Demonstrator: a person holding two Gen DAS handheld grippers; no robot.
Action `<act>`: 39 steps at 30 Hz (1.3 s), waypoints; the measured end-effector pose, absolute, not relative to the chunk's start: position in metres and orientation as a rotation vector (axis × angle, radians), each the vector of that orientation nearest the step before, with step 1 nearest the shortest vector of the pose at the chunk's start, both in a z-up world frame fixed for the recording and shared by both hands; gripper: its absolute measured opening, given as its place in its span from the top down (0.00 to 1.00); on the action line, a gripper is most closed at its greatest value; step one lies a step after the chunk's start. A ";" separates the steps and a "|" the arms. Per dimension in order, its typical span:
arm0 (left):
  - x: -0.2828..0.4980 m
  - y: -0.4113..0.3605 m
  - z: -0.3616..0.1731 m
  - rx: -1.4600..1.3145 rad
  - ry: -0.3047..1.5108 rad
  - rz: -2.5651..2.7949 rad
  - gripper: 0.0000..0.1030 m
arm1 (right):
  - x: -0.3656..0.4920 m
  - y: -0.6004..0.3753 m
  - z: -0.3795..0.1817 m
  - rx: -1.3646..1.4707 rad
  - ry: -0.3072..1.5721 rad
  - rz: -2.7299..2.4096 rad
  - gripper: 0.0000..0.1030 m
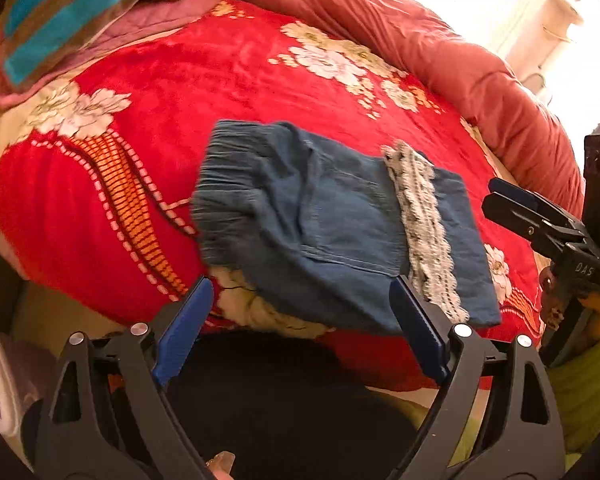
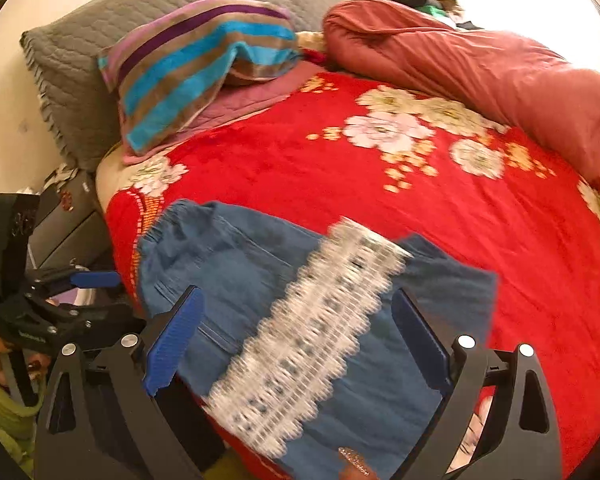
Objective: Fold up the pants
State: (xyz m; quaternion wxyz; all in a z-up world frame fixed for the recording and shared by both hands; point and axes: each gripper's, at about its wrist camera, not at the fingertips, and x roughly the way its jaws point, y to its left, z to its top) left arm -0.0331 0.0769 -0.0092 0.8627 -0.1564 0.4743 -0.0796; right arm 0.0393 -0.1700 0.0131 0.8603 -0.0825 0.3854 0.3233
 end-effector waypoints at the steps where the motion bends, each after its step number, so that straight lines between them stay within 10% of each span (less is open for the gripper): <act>1: -0.033 0.080 -0.010 -0.333 0.996 -0.159 0.20 | 0.041 -0.163 0.013 -0.180 0.811 0.691 0.09; 18: -0.023 0.105 -0.034 -0.447 1.017 -0.124 0.22 | 0.084 -0.051 0.005 -0.318 0.892 0.915 0.09; 28: -0.016 0.106 -0.047 -0.521 1.035 -0.172 0.56 | 0.104 0.009 -0.024 -0.422 1.002 1.045 0.11; 35: -0.010 0.103 -0.053 -0.518 1.048 -0.177 0.56 | 0.113 0.025 -0.053 -0.419 1.096 1.107 0.17; 39: -0.008 0.104 -0.056 -0.524 1.050 -0.182 0.56 | 0.118 0.029 -0.068 -0.387 1.144 1.148 0.38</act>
